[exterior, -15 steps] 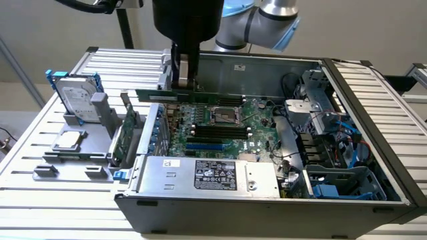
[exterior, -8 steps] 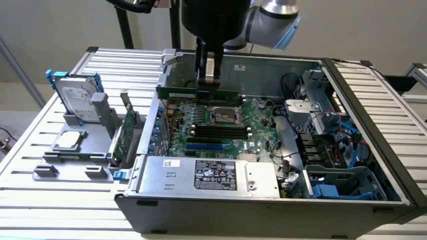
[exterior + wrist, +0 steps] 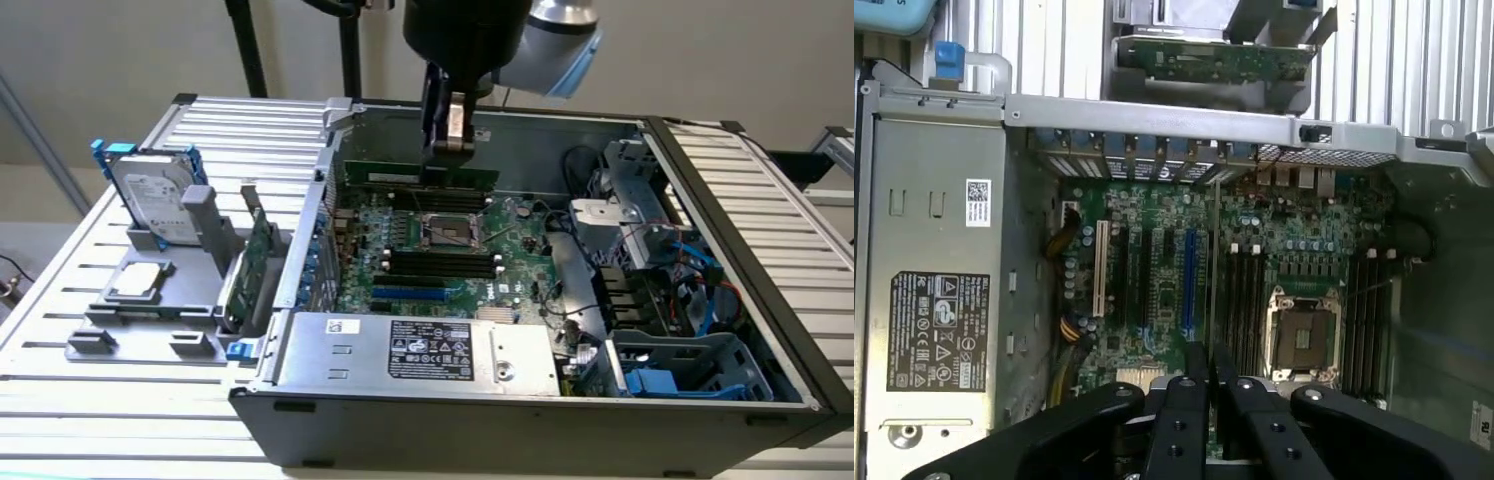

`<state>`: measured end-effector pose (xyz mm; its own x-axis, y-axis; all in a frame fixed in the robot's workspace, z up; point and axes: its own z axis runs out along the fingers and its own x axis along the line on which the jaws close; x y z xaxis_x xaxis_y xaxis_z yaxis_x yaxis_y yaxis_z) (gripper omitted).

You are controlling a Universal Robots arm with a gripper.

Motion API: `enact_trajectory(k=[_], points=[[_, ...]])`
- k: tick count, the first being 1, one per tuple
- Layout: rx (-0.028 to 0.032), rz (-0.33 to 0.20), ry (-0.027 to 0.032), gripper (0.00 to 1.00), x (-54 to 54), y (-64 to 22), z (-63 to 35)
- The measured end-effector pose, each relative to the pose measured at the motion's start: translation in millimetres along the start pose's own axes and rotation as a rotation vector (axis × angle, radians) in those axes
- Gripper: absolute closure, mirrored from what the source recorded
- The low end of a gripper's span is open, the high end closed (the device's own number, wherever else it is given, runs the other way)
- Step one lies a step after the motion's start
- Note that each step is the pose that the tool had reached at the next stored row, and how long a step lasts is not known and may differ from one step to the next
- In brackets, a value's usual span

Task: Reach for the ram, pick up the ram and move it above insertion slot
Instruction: 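Pick up the ram and move it above insertion slot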

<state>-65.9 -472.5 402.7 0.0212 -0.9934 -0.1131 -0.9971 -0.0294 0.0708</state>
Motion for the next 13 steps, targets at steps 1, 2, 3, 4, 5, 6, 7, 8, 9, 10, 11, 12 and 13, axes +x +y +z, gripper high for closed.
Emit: enact_trajectory(k=[1, 2, 3, 4, 5, 6, 7, 8, 9, 10, 11, 12, 13], points=[[0.0, 0.0, 0.0023, 0.86, -2.7, -2.3, 1.0], [-0.0001, 0.0, 0.0053, 0.86, -5.1, -4.1, 2.1], [-0.0001, 0.001, 0.0085, 0.86, -7.5, -5.7, 3.1], [-0.0003, 0.001, 0.0119, 0.86, -9.6, -7.4, 4.1], [-0.0003, 0.001, 0.0145, 0.86, -11.5, -9.2, 5.0], [-0.0003, 0.002, 0.0166, 0.86, -13.1, -11.0, 5.8], [-0.0002, 0.003, 0.0175, 0.86, -14.5, -12.9, 6.4], [-0.0001, 0.004, 0.0179, 0.86, -15.8, -14.4, 6.7], [0.0002, 0.005, 0.0179, 0.86, -17.0, -15.7, 7.0], [0.0007, 0.007, 0.0179, 0.86, -18.0, -16.5, 7.1], [0.0013, 0.008, 0.0177, 0.86, -18.6, -17.3, 7.3], [0.0021, 0.01, 0.0177, 0.86, -19.1, -18.0, 7.3], [0.0028, 0.011, 0.0177, 0.86, -19.3, -18.8, 7.3]])
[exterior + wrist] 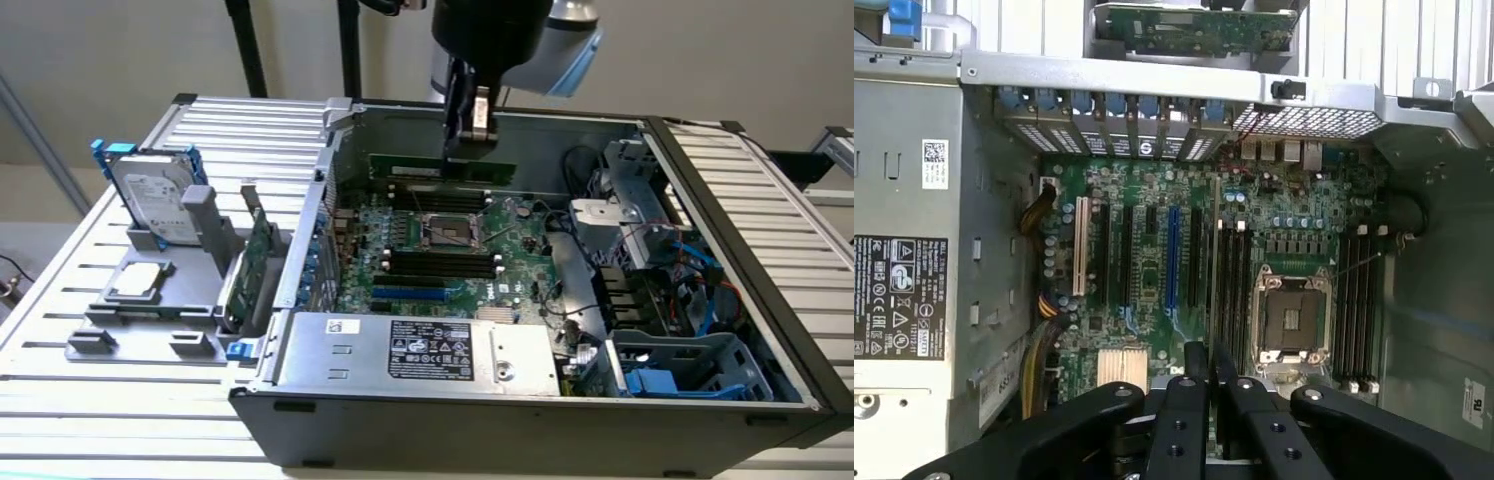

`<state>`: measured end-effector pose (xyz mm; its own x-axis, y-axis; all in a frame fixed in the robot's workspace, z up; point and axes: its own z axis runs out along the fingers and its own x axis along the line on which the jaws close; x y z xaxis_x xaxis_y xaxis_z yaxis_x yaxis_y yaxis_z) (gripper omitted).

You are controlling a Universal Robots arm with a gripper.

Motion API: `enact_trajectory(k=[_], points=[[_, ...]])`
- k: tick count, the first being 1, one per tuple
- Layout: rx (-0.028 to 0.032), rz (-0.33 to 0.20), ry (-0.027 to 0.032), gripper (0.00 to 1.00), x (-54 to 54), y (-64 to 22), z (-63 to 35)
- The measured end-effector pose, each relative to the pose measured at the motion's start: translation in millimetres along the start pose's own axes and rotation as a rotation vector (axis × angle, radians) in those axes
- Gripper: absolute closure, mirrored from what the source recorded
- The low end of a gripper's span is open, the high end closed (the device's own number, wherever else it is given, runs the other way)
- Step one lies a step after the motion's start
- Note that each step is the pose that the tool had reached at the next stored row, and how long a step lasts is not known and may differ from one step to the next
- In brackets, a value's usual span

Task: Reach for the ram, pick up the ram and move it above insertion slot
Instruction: 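Pick up the ram and move it above insertion slot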

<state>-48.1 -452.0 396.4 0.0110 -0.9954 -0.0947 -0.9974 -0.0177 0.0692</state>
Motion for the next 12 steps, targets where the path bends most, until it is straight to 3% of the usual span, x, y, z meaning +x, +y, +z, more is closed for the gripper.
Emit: enact_trajectory(k=[6, 12], points=[[0.0053, 0.014, -0.0011, 0.86, -0.5, -3.0, 0.1], [0.0054, 0.014, -0.0029, 0.86, -0.5, -3.1, 0.1]])
